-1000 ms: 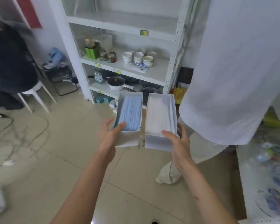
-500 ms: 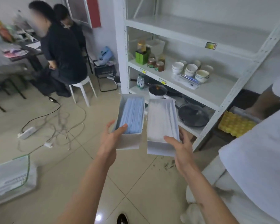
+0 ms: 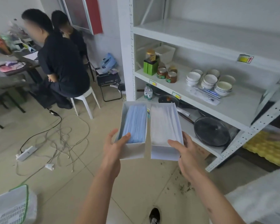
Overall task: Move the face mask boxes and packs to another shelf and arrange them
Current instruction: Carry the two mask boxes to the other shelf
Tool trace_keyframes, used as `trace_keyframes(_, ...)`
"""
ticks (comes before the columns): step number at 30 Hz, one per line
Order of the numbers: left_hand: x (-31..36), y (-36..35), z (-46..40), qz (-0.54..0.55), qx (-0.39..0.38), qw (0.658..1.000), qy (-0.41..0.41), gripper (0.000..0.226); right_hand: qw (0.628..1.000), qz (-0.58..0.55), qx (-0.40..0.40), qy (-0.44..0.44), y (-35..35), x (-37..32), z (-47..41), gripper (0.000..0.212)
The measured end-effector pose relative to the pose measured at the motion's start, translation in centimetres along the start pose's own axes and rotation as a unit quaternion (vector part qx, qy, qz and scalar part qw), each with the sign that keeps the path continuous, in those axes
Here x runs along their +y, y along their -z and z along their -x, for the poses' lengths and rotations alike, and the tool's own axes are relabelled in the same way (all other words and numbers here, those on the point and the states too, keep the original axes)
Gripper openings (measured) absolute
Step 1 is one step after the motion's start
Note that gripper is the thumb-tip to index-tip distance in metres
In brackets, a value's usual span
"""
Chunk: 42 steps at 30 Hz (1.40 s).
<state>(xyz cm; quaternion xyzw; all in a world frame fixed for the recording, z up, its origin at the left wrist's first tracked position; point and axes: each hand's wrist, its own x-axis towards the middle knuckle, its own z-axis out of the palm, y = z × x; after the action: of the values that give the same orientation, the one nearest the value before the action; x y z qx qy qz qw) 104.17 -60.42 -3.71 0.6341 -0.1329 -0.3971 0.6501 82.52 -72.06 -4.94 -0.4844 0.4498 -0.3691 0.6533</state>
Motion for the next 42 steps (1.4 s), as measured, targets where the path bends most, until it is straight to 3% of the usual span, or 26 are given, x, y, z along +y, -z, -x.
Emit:
trace_keyframes(7,3.7,-3.3,-12.4,0.005,0.012,1.0,-0.004,0.073,1.0,-0.018,0.009,0.01,-3.8,-2.6,-13.3,0.077)
trace_keyframes(14,8.3,-4.9,-23.0,0.02,0.039,0.999,-0.02,0.06,0.999,-0.037,-0.011,-0.001,-8.8,-6.2,-24.7,0.05)
trace_keyframes(18,10.3,-4.3,-29.0,0.042,0.054,0.998,-0.013,0.062,0.999,-0.044,-0.021,-0.007,-12.2,-6.9,-30.8,0.064)
trace_keyframes(22,13.1,-3.9,-36.0,0.04,0.045,0.998,-0.009,0.044,0.999,-0.046,-0.022,-0.001,-16.4,-7.4,-37.6,0.062)
trace_keyframes(34,25.6,-6.0,-55.9,0.022,-0.09,0.995,-0.024,0.053,0.995,-0.077,0.028,0.061,-24.0,-16.0,-53.8,0.064)
trace_keyframes(42,35.3,-14.0,-66.4,0.027,-0.225,0.972,-0.069,0.038,0.978,-0.086,0.049,0.183,-23.4,-26.8,-61.7,0.053)
